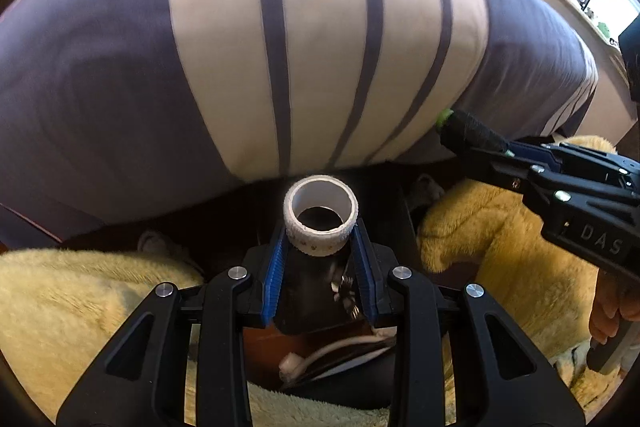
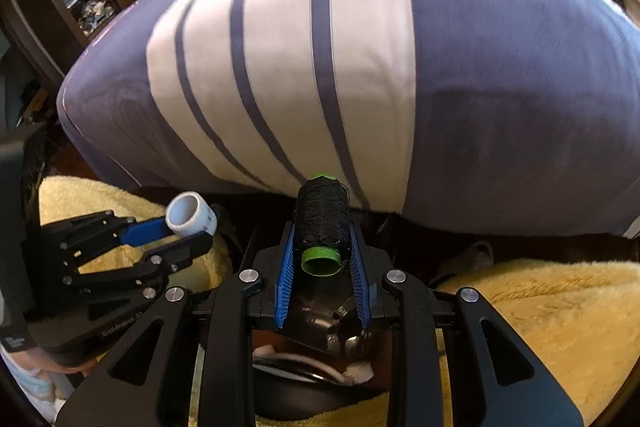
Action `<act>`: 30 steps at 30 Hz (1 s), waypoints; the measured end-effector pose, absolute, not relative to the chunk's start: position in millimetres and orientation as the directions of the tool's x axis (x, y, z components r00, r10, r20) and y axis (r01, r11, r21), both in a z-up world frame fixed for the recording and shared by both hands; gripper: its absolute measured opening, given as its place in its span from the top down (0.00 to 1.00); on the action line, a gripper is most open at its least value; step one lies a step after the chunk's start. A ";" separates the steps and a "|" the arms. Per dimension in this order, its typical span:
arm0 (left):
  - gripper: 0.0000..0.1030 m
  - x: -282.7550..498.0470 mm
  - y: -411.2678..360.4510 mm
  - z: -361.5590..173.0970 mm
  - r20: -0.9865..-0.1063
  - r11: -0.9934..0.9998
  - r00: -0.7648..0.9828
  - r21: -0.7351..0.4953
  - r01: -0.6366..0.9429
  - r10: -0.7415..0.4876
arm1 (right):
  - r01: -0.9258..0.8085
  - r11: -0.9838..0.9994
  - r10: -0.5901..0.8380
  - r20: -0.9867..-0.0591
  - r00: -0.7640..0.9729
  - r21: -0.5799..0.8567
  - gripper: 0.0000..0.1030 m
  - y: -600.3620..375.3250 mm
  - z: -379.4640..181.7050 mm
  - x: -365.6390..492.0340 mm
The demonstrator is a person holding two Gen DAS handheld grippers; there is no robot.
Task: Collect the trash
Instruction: 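Lower both held items into the bin and open both tools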
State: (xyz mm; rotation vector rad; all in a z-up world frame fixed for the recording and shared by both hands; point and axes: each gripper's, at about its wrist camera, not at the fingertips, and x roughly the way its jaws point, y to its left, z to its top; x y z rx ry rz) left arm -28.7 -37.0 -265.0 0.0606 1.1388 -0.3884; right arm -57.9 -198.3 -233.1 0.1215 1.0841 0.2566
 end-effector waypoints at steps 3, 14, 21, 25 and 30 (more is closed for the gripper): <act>0.70 -26.5 -38.2 -281.4 -0.909 0.930 0.315 -0.166 0.328 -0.273 | -0.136 0.964 0.264 -0.873 0.411 0.228 0.74 -198.7 -244.5 -56.0; 0.70 -13.8 -41.1 -313.7 -0.934 0.919 0.193 -0.230 0.321 -0.301 | -0.110 0.960 0.280 -0.918 0.282 0.259 0.74 -191.3 -284.4 -35.3; 0.65 -11.5 -45.4 -318.6 -0.940 0.915 0.168 -0.229 0.333 -0.296 | -0.085 0.960 0.281 -0.920 0.275 0.267 0.71 -194.6 -284.5 -27.5; 0.54 -11.0 -45.2 -317.4 -0.942 0.918 0.175 -0.219 0.331 -0.287 | -0.077 0.962 0.274 -0.917 0.291 0.263 0.58 -197.4 -280.5 -28.3; 0.48 -11.8 -41.8 -308.2 -0.939 0.926 0.206 -0.202 0.320 -0.276 | -0.067 0.965 0.260 -0.910 0.322 0.252 0.49 -200.9 -271.5 -28.8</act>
